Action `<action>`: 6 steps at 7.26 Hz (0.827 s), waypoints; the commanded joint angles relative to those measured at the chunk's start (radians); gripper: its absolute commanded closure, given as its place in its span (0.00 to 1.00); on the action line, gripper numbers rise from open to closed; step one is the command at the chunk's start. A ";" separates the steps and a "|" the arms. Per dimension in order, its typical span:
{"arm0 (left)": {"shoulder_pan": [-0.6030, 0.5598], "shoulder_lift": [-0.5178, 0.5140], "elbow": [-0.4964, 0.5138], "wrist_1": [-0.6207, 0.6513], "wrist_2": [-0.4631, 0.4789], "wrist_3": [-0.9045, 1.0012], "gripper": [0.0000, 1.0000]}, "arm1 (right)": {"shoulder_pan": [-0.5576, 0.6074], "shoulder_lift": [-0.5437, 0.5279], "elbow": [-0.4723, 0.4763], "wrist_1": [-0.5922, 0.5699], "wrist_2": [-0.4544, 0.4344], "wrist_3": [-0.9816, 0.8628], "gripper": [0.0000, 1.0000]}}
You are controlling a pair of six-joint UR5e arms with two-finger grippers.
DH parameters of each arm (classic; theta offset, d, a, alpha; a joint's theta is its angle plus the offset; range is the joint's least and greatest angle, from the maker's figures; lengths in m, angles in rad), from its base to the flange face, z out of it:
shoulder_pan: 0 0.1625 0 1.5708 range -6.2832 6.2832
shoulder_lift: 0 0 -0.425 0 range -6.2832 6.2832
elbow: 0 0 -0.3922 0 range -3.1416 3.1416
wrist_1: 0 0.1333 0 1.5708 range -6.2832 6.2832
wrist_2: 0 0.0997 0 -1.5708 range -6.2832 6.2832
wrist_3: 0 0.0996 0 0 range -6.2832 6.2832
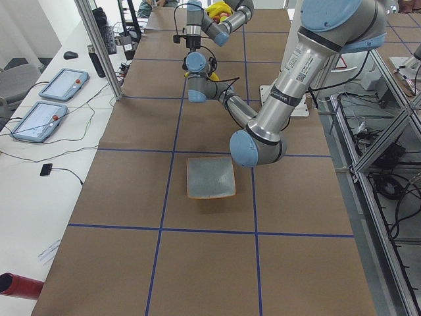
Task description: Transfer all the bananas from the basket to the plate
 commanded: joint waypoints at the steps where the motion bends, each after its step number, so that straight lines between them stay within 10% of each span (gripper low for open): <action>1: 0.003 0.002 0.002 0.000 0.000 -0.001 0.56 | 0.000 0.006 0.000 0.000 0.000 0.003 1.00; 2: 0.004 0.006 0.002 -0.002 -0.002 -0.002 1.00 | 0.000 0.006 0.000 0.000 0.000 0.003 1.00; 3: 0.004 0.006 0.000 -0.006 -0.002 -0.003 1.00 | 0.000 0.005 0.000 0.000 0.000 0.003 1.00; 4: 0.004 0.011 -0.004 -0.006 -0.002 -0.050 1.00 | 0.000 0.005 0.001 0.000 0.000 0.002 0.20; 6: -0.006 0.055 -0.011 -0.005 -0.011 -0.098 1.00 | 0.011 -0.042 0.030 0.046 -0.001 0.002 0.00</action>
